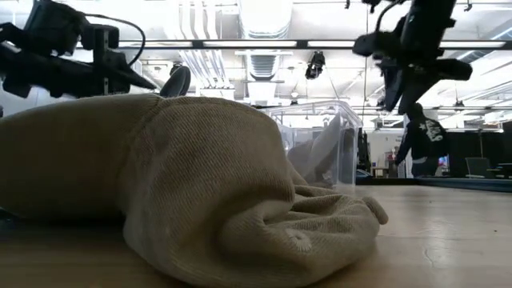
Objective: Pick & Place hat
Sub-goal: Adjust the transparent bins
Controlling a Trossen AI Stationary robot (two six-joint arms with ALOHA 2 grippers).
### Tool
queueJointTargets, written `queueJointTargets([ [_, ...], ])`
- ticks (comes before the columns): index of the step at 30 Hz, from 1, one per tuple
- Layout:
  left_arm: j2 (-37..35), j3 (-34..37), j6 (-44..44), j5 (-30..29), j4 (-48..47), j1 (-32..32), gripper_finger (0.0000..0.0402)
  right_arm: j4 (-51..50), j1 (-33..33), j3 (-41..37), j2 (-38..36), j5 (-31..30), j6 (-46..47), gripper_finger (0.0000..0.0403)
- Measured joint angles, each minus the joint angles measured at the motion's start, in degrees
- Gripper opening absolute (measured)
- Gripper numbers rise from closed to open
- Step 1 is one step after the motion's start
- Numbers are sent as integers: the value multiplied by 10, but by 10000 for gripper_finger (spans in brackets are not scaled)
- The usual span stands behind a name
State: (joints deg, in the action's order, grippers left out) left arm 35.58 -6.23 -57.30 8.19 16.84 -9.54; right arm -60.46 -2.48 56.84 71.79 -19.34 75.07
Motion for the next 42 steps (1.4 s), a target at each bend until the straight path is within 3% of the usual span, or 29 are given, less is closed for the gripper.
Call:
queueJointTargets([
  [4,-12,-17,0,-80,-1,25,225,-7,-15,0,-26,-18,15,109],
  [7,-14,-44,20,-119,56,42,225,-10,-16,0,-39,-39,21,109],
  [14,18,-102,68,4,272,46,225,-8,-15,0,-42,-46,10,109],
  [17,48,-153,164,2,314,39,225,-6,-15,0,-42,-47,8,109],
  [18,57,-178,205,-2,282,29,225,-6,-15,0,-42,-46,8,109],
  [20,68,-246,265,-10,113,-13,225,-6,-15,0,-42,-47,8,109],
  [23,98,-395,327,-73,-337,-120,225,-4,-14,0,-42,-45,6,109],
  [25,136,-474,338,-146,-564,-179,225,-5,-15,0,-42,-44,-2,109],
  [29,178,-577,323,-234,-800,-262,225,-30,-13,0,-43,-55,-2,109],
  [34,172,-569,294,-219,-828,-271,225,-108,26,0,-45,-85,22,109],
  [38,172,-517,273,-173,-792,-272,225,-68,107,0,-40,-49,-76,109],
  [42,177,-468,289,-169,-747,-272,225,-54,190,0,-34,-30,-145,109],
])
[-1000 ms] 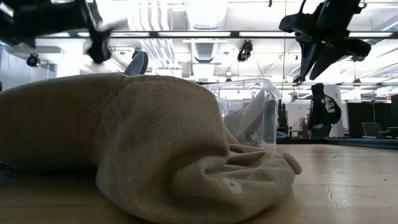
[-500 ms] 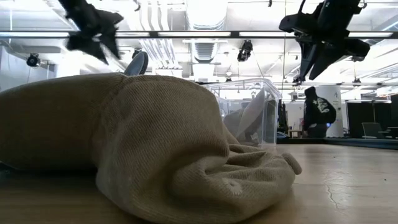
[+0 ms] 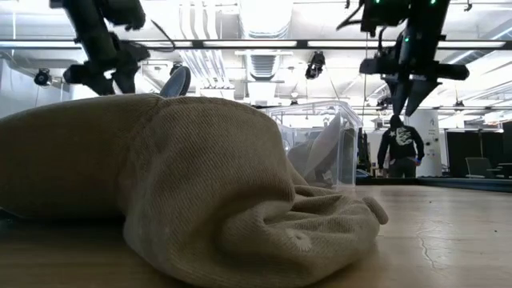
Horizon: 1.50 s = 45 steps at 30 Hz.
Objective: Pick & Place hat
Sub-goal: Adjust the transparent bins
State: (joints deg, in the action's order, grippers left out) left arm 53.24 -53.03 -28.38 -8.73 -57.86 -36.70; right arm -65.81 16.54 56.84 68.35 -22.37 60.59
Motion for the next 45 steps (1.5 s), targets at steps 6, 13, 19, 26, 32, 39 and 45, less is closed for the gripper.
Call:
queueJointTargets([
  [6,19,53,1,-28,15,-1,225,-8,77,-1,-3,40,-85,109],
  [13,59,98,14,-33,180,-7,225,93,169,-11,23,95,-175,109],
  [19,114,92,55,-40,224,-22,225,153,210,-10,67,105,-229,109],
  [26,155,61,110,-122,229,-33,225,234,235,-10,111,93,-254,109],
  [32,168,34,153,-150,241,-50,225,311,255,-9,139,121,-280,109],
  [39,207,31,148,-97,283,-58,225,322,265,45,203,140,-337,109],
  [45,237,25,144,-70,294,-58,225,285,266,154,277,157,-384,109],
])
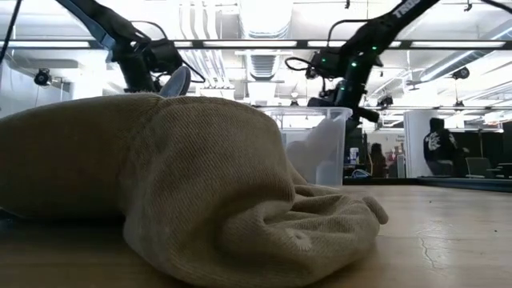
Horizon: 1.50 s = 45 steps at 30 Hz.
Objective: Pick & Place hat
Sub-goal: Adjust the transparent bins, then put the left dark gray cap into the left transparent bin
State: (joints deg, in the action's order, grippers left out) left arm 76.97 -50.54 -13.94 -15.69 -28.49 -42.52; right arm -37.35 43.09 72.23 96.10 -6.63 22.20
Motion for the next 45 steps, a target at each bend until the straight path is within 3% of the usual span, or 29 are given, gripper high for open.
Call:
queueJointTargets([
  [6,-28,-20,19,-24,-29,1,225,-97,-1,74,25,-59,-38,109],
  [12,-79,-27,45,-63,-88,1,225,-148,5,74,-22,-90,-42,109],
  [14,-101,-27,17,-41,-119,4,225,-173,5,66,-46,-90,-42,109],
  [18,-137,-27,-34,93,-177,35,225,-206,-17,45,-114,-74,-33,109],
  [24,-186,-27,-87,136,-237,181,225,-210,-115,-13,-228,20,37,109],
  [30,-193,-27,-170,116,-265,418,225,-190,-287,-65,-285,22,178,109],
  [33,-174,-27,-232,72,-284,526,225,-132,-373,-91,-285,22,248,109],
  [37,-139,-26,-314,15,-310,624,225,-8,-452,-126,-260,22,317,118],
  [41,-104,-26,-381,-1,-306,671,225,84,-491,-143,-212,22,358,143],
  [45,-66,-26,-394,17,-281,697,225,132,-514,-126,-147,31,372,174],
])
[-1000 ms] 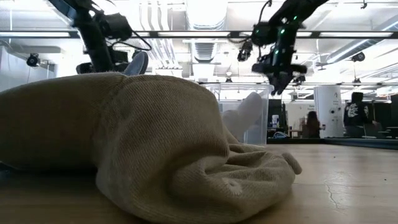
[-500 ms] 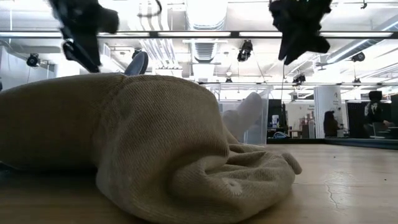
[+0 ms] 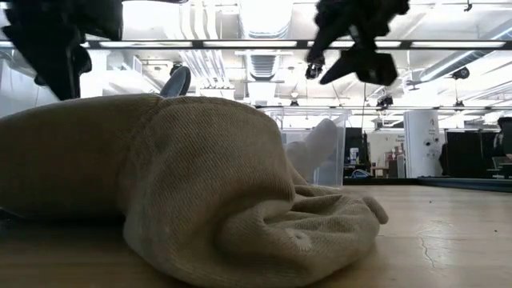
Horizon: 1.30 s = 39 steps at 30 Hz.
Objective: Pick & Place hat
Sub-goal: Put the left dark gray cap into the left transparent bin
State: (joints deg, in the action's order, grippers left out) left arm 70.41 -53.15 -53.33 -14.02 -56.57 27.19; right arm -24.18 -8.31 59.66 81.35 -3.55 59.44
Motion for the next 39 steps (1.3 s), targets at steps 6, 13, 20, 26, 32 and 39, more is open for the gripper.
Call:
queueJointTargets([
  [6,57,0,7,4,44,14,225,6,-8,95,106,1,-28,206],
  [13,88,0,-37,-5,64,21,225,6,-10,207,221,24,-78,212],
  [20,26,0,-93,-92,49,64,225,10,-18,270,277,36,-91,212],
  [26,-16,0,-104,-158,-4,64,225,9,-18,308,324,59,-103,212],
  [32,-41,0,-120,-180,-33,61,225,5,-19,355,370,66,-124,212],
  [39,-46,1,-132,-179,-40,62,225,-74,-20,396,366,28,-127,211],
])
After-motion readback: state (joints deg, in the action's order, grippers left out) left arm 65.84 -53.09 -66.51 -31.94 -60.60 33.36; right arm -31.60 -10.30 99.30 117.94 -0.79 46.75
